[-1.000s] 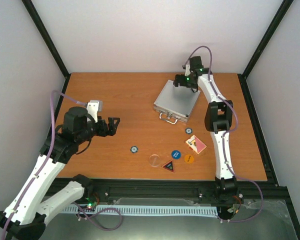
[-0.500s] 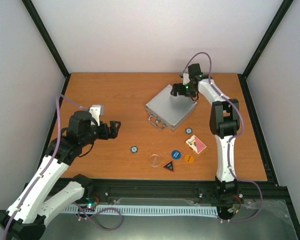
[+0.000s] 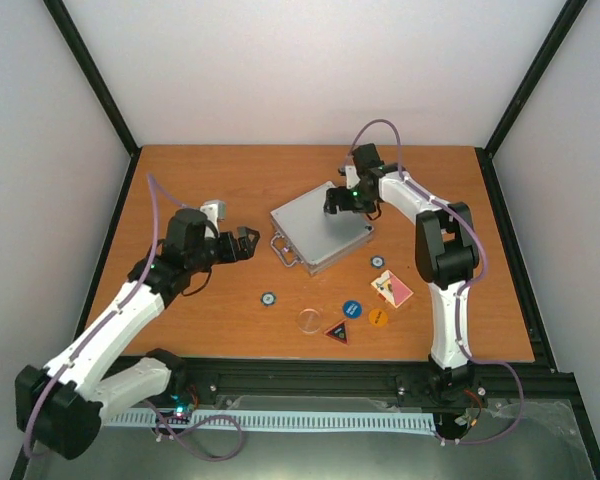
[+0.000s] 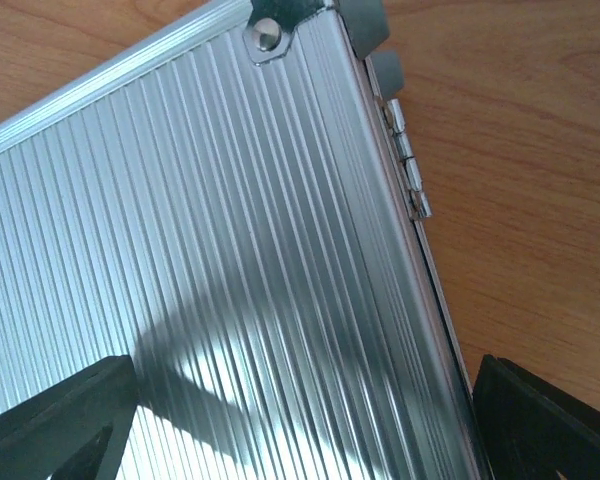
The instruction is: Pack up texas hold em set
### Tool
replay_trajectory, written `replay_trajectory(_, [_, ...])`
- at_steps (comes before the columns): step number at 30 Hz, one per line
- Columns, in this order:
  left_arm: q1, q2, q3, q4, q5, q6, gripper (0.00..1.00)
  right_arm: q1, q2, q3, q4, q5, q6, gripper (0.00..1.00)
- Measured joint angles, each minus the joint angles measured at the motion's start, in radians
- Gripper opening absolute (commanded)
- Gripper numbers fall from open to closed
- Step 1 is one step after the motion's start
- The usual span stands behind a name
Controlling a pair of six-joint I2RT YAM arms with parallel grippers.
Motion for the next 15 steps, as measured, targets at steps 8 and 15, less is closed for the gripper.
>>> replay_trajectory(8, [0.128,0.195,-0.085,0.163,0.143,-0.128,0.96,0.01,-0.053,0.0,-0.012,0.08,-0.008,0.94])
replay_trajectory(15, [0.127,0.359,-0.006,0.098,0.167,-0.062,0.96,0.017,-0.109,0.043,-0.053,0.169,-0.032,0.94])
